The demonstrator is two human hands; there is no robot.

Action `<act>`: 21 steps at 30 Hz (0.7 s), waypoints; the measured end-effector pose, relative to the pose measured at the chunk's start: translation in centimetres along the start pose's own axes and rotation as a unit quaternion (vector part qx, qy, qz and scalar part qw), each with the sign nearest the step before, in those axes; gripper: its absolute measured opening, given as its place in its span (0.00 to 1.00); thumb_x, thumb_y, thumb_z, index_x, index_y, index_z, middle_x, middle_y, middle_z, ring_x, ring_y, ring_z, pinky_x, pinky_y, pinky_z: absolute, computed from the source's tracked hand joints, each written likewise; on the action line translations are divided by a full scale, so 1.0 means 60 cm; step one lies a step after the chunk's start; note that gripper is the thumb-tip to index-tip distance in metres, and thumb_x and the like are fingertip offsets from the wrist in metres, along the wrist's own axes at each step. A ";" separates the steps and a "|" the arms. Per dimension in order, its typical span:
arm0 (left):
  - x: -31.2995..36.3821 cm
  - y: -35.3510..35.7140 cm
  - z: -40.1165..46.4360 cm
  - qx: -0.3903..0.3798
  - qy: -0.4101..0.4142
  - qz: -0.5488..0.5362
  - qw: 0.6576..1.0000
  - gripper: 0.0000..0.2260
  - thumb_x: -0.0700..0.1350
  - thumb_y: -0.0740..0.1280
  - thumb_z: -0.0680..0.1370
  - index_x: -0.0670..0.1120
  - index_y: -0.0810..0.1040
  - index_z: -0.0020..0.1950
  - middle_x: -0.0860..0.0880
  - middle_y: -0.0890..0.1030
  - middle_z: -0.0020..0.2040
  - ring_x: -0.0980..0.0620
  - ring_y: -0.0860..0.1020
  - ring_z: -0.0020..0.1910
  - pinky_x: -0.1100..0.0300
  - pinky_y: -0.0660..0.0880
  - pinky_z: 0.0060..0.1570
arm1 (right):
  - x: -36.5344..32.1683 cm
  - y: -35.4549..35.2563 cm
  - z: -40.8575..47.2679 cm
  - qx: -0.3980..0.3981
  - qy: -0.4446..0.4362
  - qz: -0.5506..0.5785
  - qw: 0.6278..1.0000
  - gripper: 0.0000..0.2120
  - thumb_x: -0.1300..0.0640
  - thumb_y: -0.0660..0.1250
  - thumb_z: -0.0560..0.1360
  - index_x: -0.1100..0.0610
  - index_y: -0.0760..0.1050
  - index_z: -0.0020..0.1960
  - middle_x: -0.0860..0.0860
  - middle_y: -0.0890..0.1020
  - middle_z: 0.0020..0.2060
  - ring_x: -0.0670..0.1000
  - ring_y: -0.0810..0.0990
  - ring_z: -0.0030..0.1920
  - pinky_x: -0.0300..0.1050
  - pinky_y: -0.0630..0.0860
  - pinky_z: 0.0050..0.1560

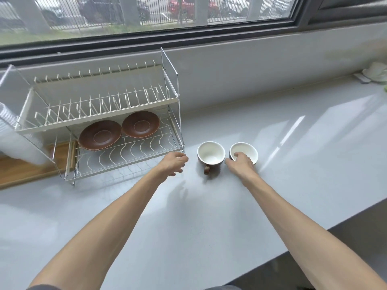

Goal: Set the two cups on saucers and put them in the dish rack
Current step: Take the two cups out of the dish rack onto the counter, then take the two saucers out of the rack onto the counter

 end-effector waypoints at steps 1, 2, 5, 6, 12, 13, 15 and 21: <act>-0.002 -0.013 -0.007 0.003 0.003 0.010 1.000 0.14 0.48 0.61 0.82 0.48 0.75 0.67 0.45 0.78 0.56 0.46 0.78 0.51 0.54 0.69 0.53 | -0.016 0.008 -0.005 -0.011 -0.019 0.004 1.000 0.19 0.51 0.63 0.77 0.54 0.72 0.66 0.58 0.75 0.63 0.59 0.75 0.63 0.47 0.73 0.57; -0.005 -0.026 -0.012 0.008 0.005 0.021 1.000 0.15 0.48 0.61 0.82 0.48 0.75 0.68 0.45 0.77 0.56 0.46 0.78 0.51 0.55 0.69 0.53 | -0.032 0.017 -0.009 -0.022 -0.035 0.008 0.999 0.20 0.52 0.63 0.77 0.55 0.73 0.68 0.56 0.77 0.62 0.59 0.75 0.65 0.47 0.73 0.58; -0.020 -0.068 -0.027 0.026 0.005 0.051 0.998 0.16 0.48 0.61 0.82 0.47 0.74 0.69 0.45 0.77 0.54 0.46 0.76 0.49 0.56 0.68 0.45 | -0.084 0.042 -0.026 -0.053 -0.072 -0.011 0.996 0.23 0.54 0.62 0.75 0.54 0.76 0.69 0.53 0.83 0.46 0.56 0.80 0.60 0.45 0.75 0.55; -0.027 -0.086 -0.033 0.036 0.005 0.058 0.998 0.16 0.48 0.61 0.82 0.46 0.74 0.69 0.45 0.76 0.53 0.46 0.76 0.49 0.57 0.67 0.42 | -0.105 0.055 -0.033 -0.069 -0.085 -0.023 0.994 0.21 0.54 0.61 0.74 0.54 0.78 0.66 0.52 0.81 0.40 0.56 0.84 0.52 0.45 0.76 0.49; -0.059 -0.170 -0.045 0.046 -0.007 0.103 0.994 0.18 0.52 0.63 0.82 0.49 0.74 0.70 0.41 0.81 0.61 0.48 0.76 0.47 0.57 0.68 0.43 | -0.202 0.113 -0.042 -0.119 -0.167 -0.049 0.978 0.18 0.51 0.63 0.76 0.52 0.80 0.63 0.46 0.78 0.37 0.52 0.78 0.41 0.42 0.78 0.35; -0.066 -0.186 -0.045 0.051 -0.011 0.106 0.993 0.18 0.53 0.63 0.82 0.49 0.74 0.70 0.42 0.81 0.62 0.48 0.76 0.48 0.57 0.68 0.44 | -0.218 0.124 -0.043 -0.129 -0.175 -0.050 0.975 0.18 0.52 0.63 0.76 0.53 0.80 0.64 0.46 0.79 0.40 0.52 0.78 0.45 0.43 0.80 0.38; -0.076 -0.213 -0.038 0.061 -0.014 0.104 0.993 0.17 0.52 0.62 0.82 0.49 0.75 0.69 0.44 0.81 0.61 0.48 0.77 0.48 0.56 0.69 0.45 | -0.242 0.143 -0.042 -0.145 -0.178 -0.053 0.972 0.19 0.54 0.63 0.76 0.54 0.79 0.65 0.48 0.79 0.49 0.54 0.80 0.53 0.47 0.82 0.46; -0.088 -0.263 0.003 0.151 -0.012 -0.004 0.988 0.19 0.49 0.62 0.81 0.48 0.73 0.72 0.46 0.79 0.57 0.47 0.78 0.50 0.57 0.73 0.44 | -0.288 0.188 -0.007 -0.162 -0.183 -0.028 0.969 0.20 0.56 0.62 0.77 0.55 0.77 0.67 0.52 0.80 0.54 0.55 0.80 0.55 0.52 0.83 0.54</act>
Point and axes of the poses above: each hand's wrist, its own z-axis towards the middle knuckle, its own y-axis out of the palm, x = y × z, the point moved 5 cm from there along z, towards the middle knuckle
